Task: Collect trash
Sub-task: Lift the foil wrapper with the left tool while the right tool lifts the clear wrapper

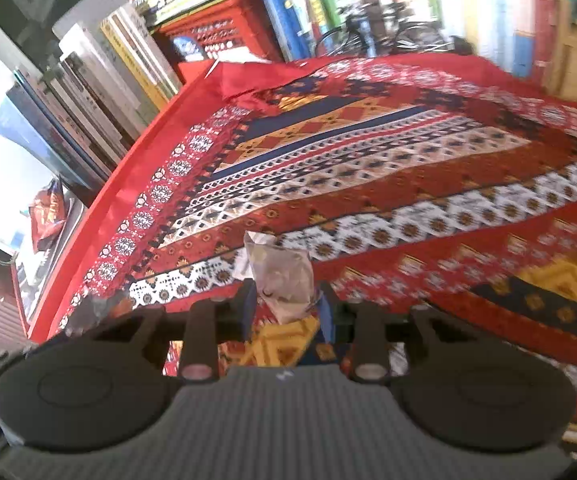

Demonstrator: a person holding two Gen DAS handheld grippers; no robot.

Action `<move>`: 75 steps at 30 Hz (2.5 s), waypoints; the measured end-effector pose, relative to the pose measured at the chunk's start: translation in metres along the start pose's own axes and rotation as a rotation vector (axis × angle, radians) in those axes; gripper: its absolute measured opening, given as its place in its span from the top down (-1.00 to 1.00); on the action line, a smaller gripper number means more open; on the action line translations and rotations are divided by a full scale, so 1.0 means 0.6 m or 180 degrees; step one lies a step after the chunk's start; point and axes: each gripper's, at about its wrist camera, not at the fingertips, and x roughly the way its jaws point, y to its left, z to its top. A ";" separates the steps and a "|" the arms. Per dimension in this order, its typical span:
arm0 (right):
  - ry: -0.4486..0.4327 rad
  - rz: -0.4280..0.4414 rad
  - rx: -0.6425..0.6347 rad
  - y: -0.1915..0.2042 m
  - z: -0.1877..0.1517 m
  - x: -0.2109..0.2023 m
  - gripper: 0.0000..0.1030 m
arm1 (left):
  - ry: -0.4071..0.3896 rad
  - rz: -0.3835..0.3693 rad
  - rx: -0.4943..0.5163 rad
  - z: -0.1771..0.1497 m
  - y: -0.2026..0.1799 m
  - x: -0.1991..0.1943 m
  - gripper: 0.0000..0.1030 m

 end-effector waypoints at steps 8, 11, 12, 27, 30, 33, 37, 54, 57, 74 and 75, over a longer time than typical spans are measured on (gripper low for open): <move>0.0159 -0.0098 -0.0267 0.056 0.023 0.089 0.18 | 0.0061 0.0147 -0.0072 -0.008 0.034 0.028 0.68; 0.0203 -0.0216 -0.0382 0.071 0.023 0.115 0.15 | 0.0107 0.0174 -0.0180 -0.013 0.050 0.039 0.68; 0.0205 -0.0241 -0.0415 0.075 0.023 0.119 0.15 | 0.0122 0.0179 -0.0209 -0.014 0.054 0.042 0.68; 0.0122 -0.0394 -0.0899 0.107 -0.009 0.134 0.45 | 0.0185 0.0200 -0.0405 -0.023 0.081 0.054 0.67; 0.0128 -0.0357 -0.0780 0.092 -0.016 0.118 0.45 | 0.0174 0.0201 -0.0425 -0.021 0.081 0.053 0.67; 0.0150 -0.0302 -0.0732 0.079 -0.024 0.101 0.45 | 0.0162 0.0177 -0.0432 -0.019 0.079 0.051 0.67; 0.0154 -0.0247 -0.0679 0.068 -0.032 0.077 0.45 | 0.0157 0.0124 -0.0418 -0.017 0.070 0.046 0.67; -0.0145 -0.0371 -0.0229 0.018 -0.052 -0.063 0.45 | -0.0029 -0.0334 -0.0055 -0.001 -0.013 -0.012 0.67; -0.0234 -0.0432 -0.0142 0.009 -0.059 -0.090 0.45 | -0.0074 -0.0434 0.0011 0.001 -0.025 -0.028 0.67; -0.0622 -0.0711 0.0195 0.000 -0.152 -0.236 0.45 | -0.0238 -0.0910 0.0401 -0.040 -0.065 -0.147 0.67; -0.0639 -0.0728 0.0203 0.002 -0.161 -0.243 0.45 | -0.0252 -0.0930 0.0420 -0.045 -0.065 -0.155 0.67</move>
